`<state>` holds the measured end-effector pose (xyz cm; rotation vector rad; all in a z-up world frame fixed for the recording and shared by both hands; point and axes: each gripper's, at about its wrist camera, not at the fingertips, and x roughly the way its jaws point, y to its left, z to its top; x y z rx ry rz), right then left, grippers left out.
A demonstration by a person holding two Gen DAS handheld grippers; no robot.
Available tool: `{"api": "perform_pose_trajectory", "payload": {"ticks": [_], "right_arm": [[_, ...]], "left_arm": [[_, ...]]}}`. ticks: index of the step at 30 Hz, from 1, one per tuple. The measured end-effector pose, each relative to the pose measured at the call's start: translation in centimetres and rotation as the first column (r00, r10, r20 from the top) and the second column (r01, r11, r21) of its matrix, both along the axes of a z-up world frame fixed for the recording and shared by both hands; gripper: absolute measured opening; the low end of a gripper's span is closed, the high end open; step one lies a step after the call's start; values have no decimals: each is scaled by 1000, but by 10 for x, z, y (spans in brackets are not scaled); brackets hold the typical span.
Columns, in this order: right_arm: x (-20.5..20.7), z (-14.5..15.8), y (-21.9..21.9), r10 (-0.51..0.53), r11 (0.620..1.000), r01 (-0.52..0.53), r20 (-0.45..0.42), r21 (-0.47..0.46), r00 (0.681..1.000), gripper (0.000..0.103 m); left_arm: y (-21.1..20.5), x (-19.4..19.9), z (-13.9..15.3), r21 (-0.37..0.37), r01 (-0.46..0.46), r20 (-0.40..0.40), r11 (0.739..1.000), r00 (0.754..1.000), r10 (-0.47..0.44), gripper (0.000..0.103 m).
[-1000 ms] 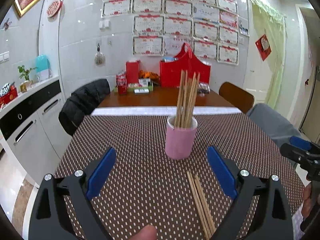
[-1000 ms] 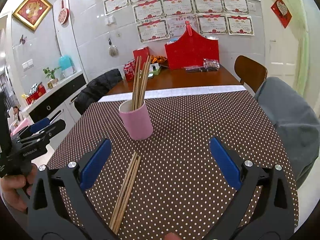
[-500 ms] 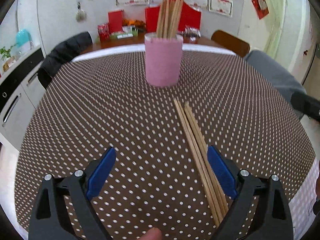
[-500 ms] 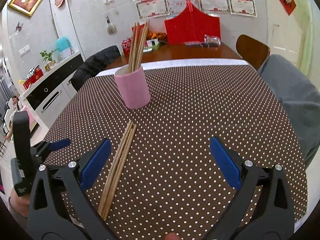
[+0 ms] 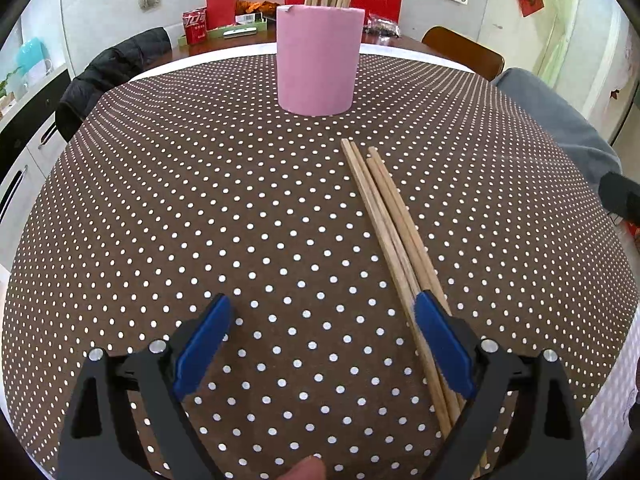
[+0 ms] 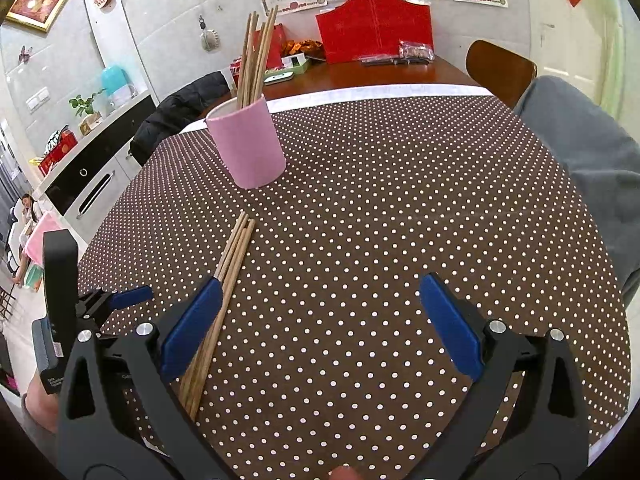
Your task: Organize utensils
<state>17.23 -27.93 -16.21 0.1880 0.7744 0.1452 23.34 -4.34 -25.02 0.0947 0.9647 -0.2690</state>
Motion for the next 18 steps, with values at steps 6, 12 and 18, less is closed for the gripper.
{"api": "perform_pose_trajectory", "payload": {"ticks": [6, 12, 18], "right_arm": [[1, -6, 1, 0, 1000, 0, -20, 0, 1000, 97], [1, -11, 3, 12, 1000, -13, -35, -5, 999, 97], [-3, -19, 23, 71, 997, -72, -63, -25, 995, 97]], "left_arm": [[-8, 2, -2, 7, -17, 8, 1000, 1000, 17, 91], [-32, 13, -3, 55, -11, 21, 998, 1000, 10, 92], [-28, 16, -4, 58, -29, 16, 998, 999, 28, 92]]}}
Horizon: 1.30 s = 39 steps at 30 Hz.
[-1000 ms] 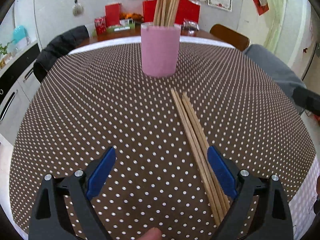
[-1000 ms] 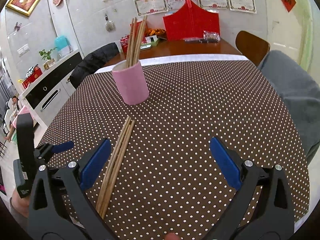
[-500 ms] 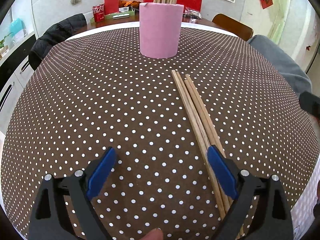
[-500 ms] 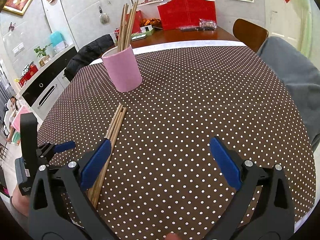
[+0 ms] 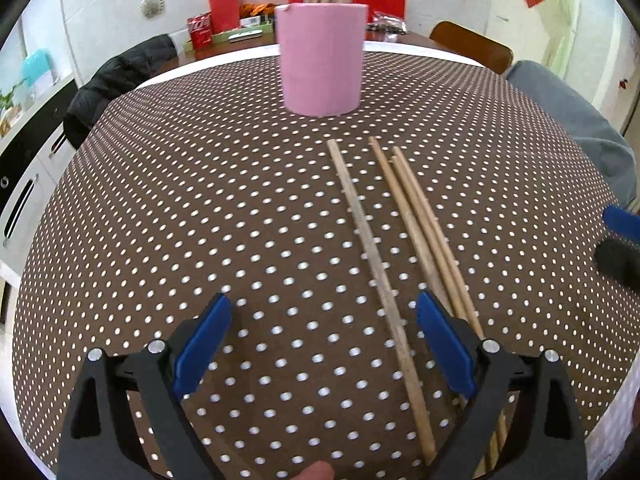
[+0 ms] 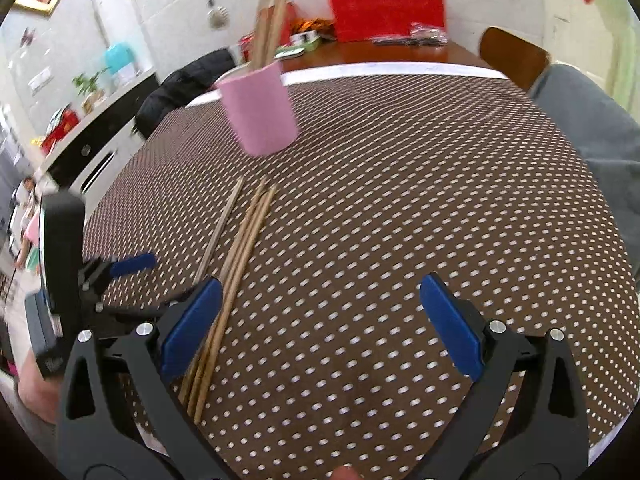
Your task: Organize utensils
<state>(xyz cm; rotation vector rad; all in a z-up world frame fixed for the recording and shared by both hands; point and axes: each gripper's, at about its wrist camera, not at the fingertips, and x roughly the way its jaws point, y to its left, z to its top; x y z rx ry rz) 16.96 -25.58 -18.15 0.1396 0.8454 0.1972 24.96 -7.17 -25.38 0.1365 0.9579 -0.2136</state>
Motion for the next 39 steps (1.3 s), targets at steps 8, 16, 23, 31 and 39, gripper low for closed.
{"api": "perform_pose_trajectory", "payload": {"ticks": [8, 16, 23, 31, 39], "right_arm": [[0, -26, 43, 80, 985, -89, -63, -146, 995, 97], [5, -42, 55, 81, 973, -99, -94, -211, 992, 97], [13, -44, 70, 54, 957, -79, -95, -278, 994, 97], [21, -41, 57, 53, 960, -84, -119, -266, 991, 94], [69, -34, 48, 92, 976, -116, -132, -183, 987, 81]], "left_arm": [[23, 0, 1, -45, -16, 0, 999, 1000, 16, 92], [36, -5, 1, -83, -23, 16, 996, 1000, 25, 92], [39, -7, 2, -102, -27, 21, 994, 999, 29, 92], [32, -3, 3, -51, -13, 4, 999, 1000, 13, 92], [22, 19, 6, 83, 61, -30, 995, 998, -59, 92]]}}
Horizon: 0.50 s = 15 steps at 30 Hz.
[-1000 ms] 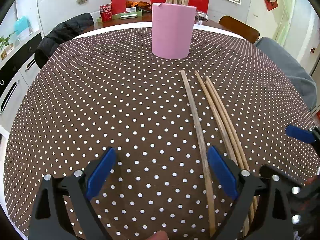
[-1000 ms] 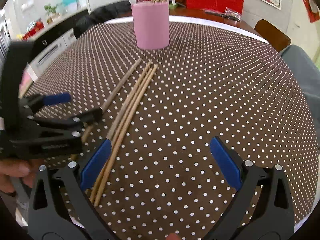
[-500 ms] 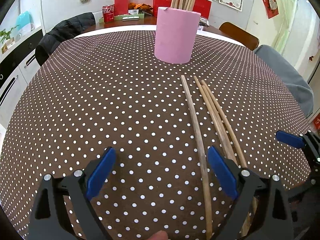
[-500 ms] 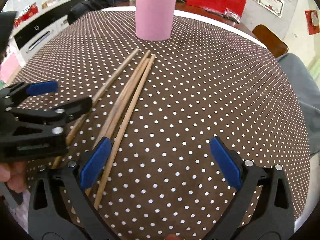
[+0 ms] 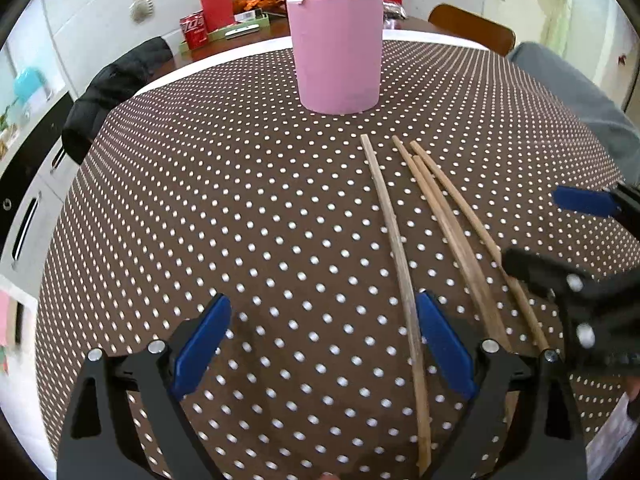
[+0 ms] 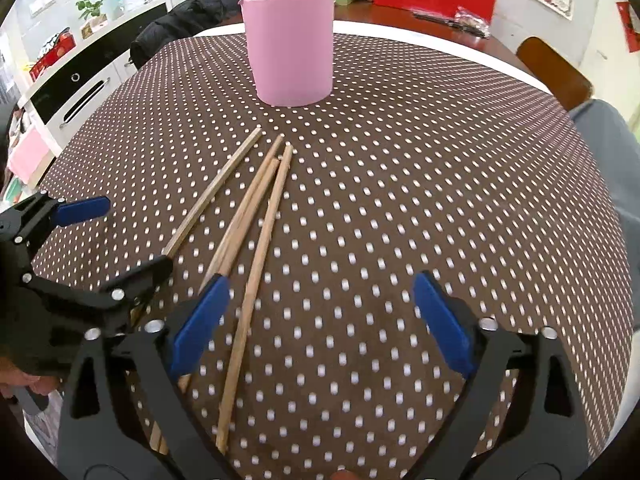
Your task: Organize utensils
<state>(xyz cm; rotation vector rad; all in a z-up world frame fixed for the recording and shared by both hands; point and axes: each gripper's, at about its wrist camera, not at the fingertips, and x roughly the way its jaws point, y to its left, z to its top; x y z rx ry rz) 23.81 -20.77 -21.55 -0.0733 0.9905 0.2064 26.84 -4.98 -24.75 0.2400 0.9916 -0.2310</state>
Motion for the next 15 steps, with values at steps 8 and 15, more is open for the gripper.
{"api": "perform_pose_trajectory", "payload": {"ticks": [8, 15], "right_arm": [[5, -5, 1, 63, 997, -63, -8, -47, 998, 58], [11, -1, -7, 49, 998, -49, -12, -32, 999, 43]], "left_arm": [[-1, 10, 3, 19, 63, -11, 998, 998, -63, 92], [-17, 32, 6, 42, 101, -7, 994, 995, -101, 86]]}}
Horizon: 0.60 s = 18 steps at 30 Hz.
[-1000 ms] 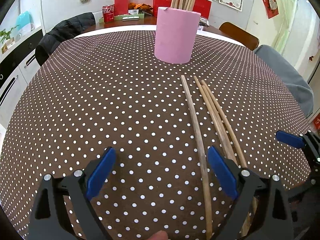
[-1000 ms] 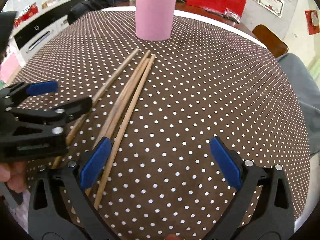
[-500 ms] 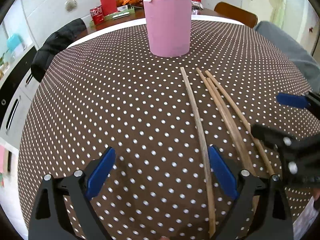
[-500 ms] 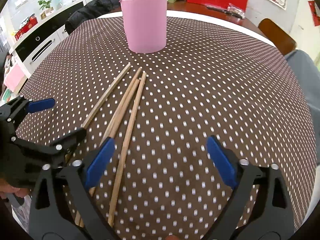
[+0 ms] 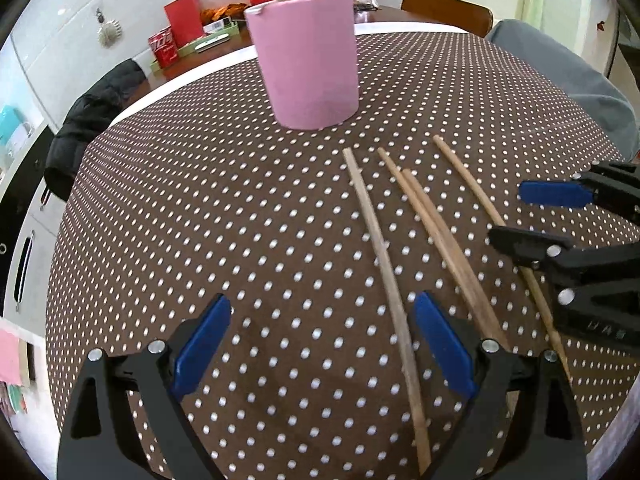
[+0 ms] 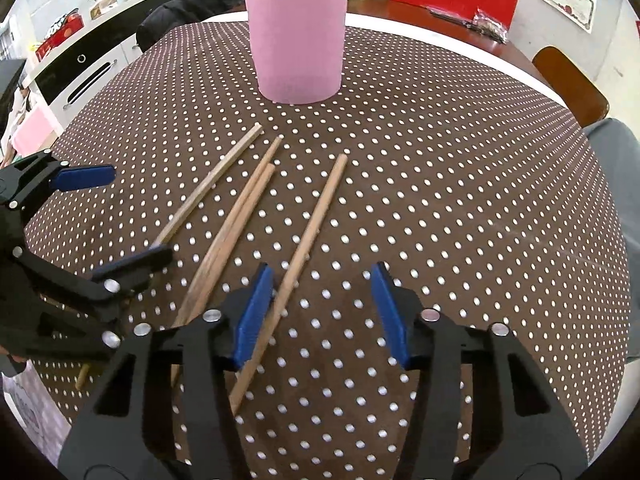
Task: Organize utensils
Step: 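Close the right gripper on a chopstick while the left gripper grasps another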
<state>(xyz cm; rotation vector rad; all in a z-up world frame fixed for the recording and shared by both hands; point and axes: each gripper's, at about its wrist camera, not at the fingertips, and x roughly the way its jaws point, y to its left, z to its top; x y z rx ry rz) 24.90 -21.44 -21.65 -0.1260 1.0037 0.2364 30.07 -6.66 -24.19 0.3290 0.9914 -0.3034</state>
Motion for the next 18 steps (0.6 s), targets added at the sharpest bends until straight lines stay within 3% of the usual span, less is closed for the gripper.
{"api": "perform_pose_trajectory", "payload": {"ticks": [2, 4, 5, 6, 7, 18], "right_arm": [[6, 0, 11, 4, 1000, -4, 2, 0, 1000, 22], [6, 0, 17, 15, 1000, -15, 2, 5, 1000, 11], [5, 0, 17, 19, 1000, -19, 3, 9, 1000, 9], [4, 0, 16, 20, 1000, -21, 3, 22, 1000, 8], [2, -1, 17, 20, 999, -20, 1, 37, 1000, 6], [-18, 9, -16, -17, 980, 7, 47, 196, 999, 6]], "left_arm": [[-2, 3, 2, -66, 31, -43, 997, 999, -34, 65], [-6, 1, 5, -83, 64, -45, 994, 997, -68, 39], [-7, 0, 6, -86, 74, -44, 994, 996, -78, 31], [-9, -1, 7, -86, 80, -42, 993, 996, -84, 11], [-10, -2, 7, -88, 82, -42, 993, 995, -86, 6], [30, -15, 20, -231, -41, 19, 972, 999, 46, 5]]}}
